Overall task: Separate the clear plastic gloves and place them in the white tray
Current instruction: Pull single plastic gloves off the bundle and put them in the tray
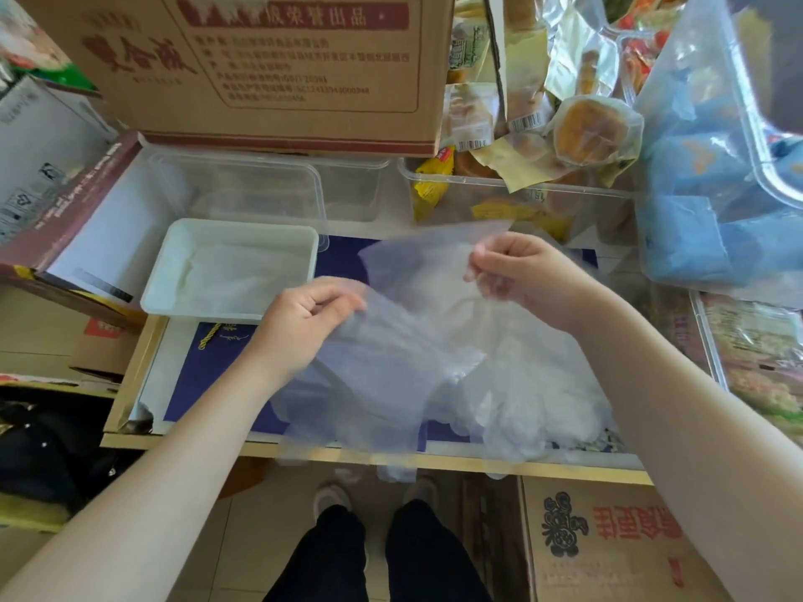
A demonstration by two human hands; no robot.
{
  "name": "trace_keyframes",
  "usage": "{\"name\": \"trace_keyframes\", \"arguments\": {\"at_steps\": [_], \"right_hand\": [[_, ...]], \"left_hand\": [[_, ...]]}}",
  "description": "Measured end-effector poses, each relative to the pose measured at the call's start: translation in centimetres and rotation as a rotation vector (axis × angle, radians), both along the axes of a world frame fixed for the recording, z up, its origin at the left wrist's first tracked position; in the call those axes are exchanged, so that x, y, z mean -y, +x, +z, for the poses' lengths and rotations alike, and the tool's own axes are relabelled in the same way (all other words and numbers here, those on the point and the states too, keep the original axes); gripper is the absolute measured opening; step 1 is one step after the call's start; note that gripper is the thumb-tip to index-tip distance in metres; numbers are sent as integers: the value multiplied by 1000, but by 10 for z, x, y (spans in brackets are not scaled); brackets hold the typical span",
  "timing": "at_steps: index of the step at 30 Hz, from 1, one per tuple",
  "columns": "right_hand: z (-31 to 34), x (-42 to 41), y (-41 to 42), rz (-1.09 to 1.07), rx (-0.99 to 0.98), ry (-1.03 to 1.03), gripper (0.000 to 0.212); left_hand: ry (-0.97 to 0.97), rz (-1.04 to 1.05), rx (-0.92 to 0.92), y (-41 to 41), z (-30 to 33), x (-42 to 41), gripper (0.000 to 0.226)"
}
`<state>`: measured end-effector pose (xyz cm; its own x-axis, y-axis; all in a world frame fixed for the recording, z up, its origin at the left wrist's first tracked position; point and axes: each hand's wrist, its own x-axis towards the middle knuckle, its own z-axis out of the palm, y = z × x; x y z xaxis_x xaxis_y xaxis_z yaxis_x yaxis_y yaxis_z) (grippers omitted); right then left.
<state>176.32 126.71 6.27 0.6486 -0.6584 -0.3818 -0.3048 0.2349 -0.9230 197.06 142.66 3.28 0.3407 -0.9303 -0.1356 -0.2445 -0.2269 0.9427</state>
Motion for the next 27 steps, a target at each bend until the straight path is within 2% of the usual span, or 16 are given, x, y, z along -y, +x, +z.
{"name": "trace_keyframes", "arguments": {"at_steps": [2, 4, 8, 11, 13, 16, 19, 24, 27], "right_hand": [[1, -1, -1, -145, 68, 13, 17], [5, -6, -3, -197, 126, -20, 17], [13, -20, -2, -192, 237, -9, 14], [19, -37, 7, -99, 241, 77, 26], [19, -51, 18, -61, 203, 94, 21], [8, -66, 40, -112, 77, 31, 23], [-13, -76, 53, -237, -37, -71, 21], [-40, -87, 69, -358, 22, -16, 20], [-44, -93, 75, -381, 101, 81, 26]], "left_hand": [[79, 244, -15, 13, -8, -3, 22], [179, 442, -110, 27, -14, -6, 23], [233, 569, -189, 46, -16, -10, 23], [232, 532, -288, 47, -11, -4, 26], [228, 444, -340, 43, -4, -1, 33], [221, 303, -387, 31, 8, -1, 32], [224, 176, -310, 24, 18, -4, 24], [201, 86, -390, 33, 7, -11, 25], [184, 125, -451, 35, 2, -10, 19]]}}
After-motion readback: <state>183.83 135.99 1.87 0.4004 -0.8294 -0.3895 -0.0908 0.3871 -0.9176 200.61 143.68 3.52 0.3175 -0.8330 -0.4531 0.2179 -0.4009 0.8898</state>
